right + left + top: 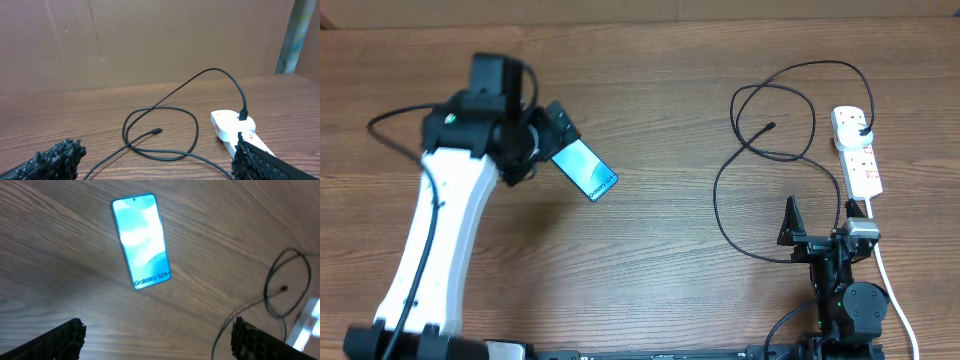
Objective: Plug charger to phone and switch on socket
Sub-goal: 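Move the left gripper over the black phone and lower onto it, then close the left gripper on the phone's short edge and lift it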
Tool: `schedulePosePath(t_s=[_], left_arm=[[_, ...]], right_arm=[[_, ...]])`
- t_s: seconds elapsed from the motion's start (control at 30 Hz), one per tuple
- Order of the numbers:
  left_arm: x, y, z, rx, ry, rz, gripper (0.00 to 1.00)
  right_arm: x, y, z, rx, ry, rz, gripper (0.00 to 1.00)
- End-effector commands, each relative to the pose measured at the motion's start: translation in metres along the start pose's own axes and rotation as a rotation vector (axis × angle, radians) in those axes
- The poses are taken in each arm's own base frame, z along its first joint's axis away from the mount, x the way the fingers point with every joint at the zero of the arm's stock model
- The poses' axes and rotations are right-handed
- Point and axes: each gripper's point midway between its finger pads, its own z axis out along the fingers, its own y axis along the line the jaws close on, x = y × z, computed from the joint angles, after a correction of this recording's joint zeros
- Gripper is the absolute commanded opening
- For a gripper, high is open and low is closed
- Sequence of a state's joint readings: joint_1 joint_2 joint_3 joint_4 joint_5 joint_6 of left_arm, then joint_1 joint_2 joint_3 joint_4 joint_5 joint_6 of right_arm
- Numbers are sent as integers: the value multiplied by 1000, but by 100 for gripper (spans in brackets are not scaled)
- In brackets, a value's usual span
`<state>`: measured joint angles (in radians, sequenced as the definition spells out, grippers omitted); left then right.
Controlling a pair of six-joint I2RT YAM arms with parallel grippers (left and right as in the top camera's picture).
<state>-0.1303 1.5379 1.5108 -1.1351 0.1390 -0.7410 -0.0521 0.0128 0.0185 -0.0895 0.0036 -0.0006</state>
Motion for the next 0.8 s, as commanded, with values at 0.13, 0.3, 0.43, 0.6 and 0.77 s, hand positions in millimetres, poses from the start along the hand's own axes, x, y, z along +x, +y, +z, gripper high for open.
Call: schedulePosePath(t_s=[0.13,0.3,0.43,0.6,0.77], left_arm=[[-24,-11,62,-173,80,-221,100],[-17,-5,97,-231,159,-268,100],[-8,6,124,-290,223,-278,100],[-4,12,150,-314,263,-262,100],[3,20,172,-350,298,-254,100]], right_arm=[[2,0,0,-2,-4,-5,100],[2,0,0,-2,-4,-5,100],[2,0,0,-2,-4,-5,100],[2,0,0,-2,-4,-5,100],[2,0,0,-2,-4,-5,100]])
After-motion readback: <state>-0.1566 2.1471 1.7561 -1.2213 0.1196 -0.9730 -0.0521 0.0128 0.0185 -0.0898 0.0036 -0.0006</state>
